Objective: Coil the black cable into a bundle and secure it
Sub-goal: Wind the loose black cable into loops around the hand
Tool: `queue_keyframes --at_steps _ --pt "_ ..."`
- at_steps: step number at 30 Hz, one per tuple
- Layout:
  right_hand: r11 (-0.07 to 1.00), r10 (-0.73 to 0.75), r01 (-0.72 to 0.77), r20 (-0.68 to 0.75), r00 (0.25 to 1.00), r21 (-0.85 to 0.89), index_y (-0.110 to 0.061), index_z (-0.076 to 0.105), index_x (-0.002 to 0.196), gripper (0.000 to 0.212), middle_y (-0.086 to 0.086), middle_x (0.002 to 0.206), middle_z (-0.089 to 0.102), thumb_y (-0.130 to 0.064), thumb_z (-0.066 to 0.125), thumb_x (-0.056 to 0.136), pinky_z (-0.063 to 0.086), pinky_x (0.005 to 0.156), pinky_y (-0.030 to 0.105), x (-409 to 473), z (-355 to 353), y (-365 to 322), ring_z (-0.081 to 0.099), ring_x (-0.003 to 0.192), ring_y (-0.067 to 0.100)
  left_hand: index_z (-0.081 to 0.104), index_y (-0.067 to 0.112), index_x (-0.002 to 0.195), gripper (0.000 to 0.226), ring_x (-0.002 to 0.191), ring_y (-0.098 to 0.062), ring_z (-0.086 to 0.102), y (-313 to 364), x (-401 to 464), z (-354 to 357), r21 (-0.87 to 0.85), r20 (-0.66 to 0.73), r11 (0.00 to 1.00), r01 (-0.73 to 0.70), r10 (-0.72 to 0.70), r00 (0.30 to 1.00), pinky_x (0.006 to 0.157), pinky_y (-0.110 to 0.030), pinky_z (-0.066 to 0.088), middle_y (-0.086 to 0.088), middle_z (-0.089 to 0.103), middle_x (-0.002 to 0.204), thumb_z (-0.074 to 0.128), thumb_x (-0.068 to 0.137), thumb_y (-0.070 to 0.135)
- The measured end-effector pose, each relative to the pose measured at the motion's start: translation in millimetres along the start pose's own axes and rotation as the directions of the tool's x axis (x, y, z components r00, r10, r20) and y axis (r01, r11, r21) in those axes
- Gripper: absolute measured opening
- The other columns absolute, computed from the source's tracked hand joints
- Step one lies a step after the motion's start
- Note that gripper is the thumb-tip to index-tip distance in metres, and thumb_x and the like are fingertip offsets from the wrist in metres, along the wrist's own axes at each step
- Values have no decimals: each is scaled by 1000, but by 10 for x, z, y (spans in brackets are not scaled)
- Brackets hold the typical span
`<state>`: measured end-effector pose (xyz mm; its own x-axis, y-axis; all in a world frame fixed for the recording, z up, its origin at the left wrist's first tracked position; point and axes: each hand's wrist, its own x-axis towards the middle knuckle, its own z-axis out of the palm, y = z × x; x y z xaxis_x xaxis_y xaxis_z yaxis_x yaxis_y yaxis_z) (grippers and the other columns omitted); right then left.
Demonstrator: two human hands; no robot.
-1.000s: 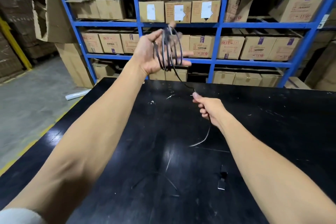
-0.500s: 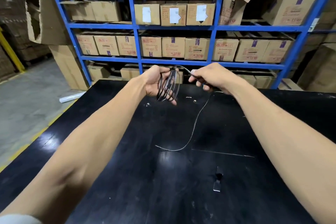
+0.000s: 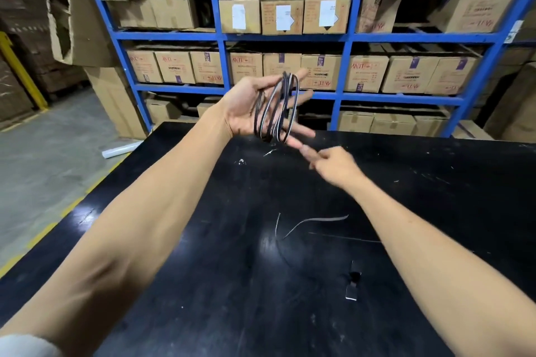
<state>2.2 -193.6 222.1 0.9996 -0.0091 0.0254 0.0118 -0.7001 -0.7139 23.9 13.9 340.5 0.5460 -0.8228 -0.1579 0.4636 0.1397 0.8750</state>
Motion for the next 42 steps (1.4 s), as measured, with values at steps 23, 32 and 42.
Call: queue_keyframes --at_steps 23,32,42 --pt "837 -236 17 332 914 547 -30 77 119 23 4 70 55 -27 65 99 35 51 23 -250 -280 -54 39 56 14 49 18 139 44 119 -67 44 -169 273 -22 -225 -456 874 -430 296 839 92 -81 34 -18 40 150 28 104 34" --pt "945 -210 131 250 945 298 -16 82 99 49 3 62 54 -59 76 78 37 55 32 -68 -252 100 41 57 21 27 42 151 47 132 -63 33 -190 84 196 4 104 1000 1 -1 995 100 -75 33 6 24 163 22 104 45" --pt "822 -309 371 208 928 -432 -33 80 77 23 -15 79 74 -54 86 70 55 81 40 318 -972 -557 62 92 13 55 29 138 43 126 -66 38 -504 103 -156 174 -265 847 502 -451 852 103 -78 25 -5 44 138 39 101 43"
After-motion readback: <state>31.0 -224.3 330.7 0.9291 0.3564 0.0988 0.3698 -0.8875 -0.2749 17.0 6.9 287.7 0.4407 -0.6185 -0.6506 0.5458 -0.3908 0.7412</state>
